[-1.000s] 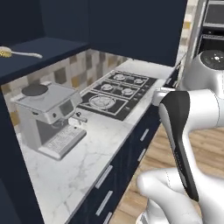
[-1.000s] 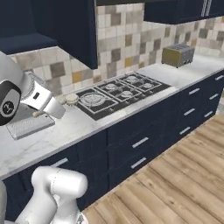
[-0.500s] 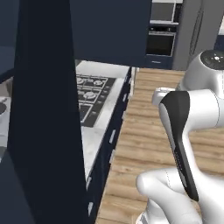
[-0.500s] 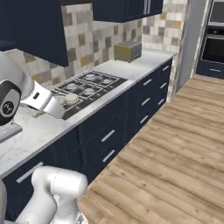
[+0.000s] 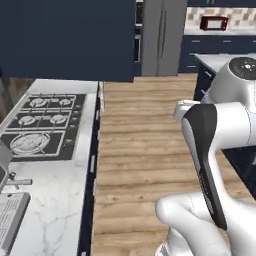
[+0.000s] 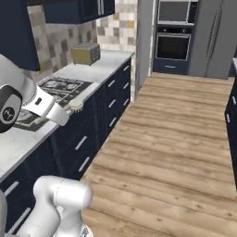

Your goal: Locate and retrieve the dish brush and dish brush from the cabinet. Place them next to the sink.

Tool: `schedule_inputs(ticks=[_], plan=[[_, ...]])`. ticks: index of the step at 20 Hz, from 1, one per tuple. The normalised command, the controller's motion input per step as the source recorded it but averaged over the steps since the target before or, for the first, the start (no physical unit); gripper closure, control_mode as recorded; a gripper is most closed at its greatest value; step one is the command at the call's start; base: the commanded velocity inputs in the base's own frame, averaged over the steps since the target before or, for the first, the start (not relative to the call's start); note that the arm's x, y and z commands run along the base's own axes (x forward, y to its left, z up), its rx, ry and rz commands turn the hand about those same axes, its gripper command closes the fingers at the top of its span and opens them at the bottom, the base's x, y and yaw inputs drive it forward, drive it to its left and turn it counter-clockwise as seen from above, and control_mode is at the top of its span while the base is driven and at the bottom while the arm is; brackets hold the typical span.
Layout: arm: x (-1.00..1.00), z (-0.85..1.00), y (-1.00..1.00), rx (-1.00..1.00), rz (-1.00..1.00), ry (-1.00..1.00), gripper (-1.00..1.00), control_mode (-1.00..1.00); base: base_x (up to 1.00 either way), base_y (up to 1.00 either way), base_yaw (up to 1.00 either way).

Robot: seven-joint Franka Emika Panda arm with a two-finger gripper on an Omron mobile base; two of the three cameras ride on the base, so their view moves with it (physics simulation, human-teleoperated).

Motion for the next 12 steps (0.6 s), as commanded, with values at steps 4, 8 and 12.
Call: schedule_inputs(ticks=[4,8,12], plan=[[0.0,0.0,0.0,0.0,0.0,0.0,1.0,1.0,0.0,0.0,-0.49],[0.0,0.0,0.0,0.0,0.0,0.0,1.0,1.0,0.0,0.0,-0.49],[0.0,0.0,0.0,0.0,0.0,0.0,1.0,1.0,0.0,0.0,-0.49]])
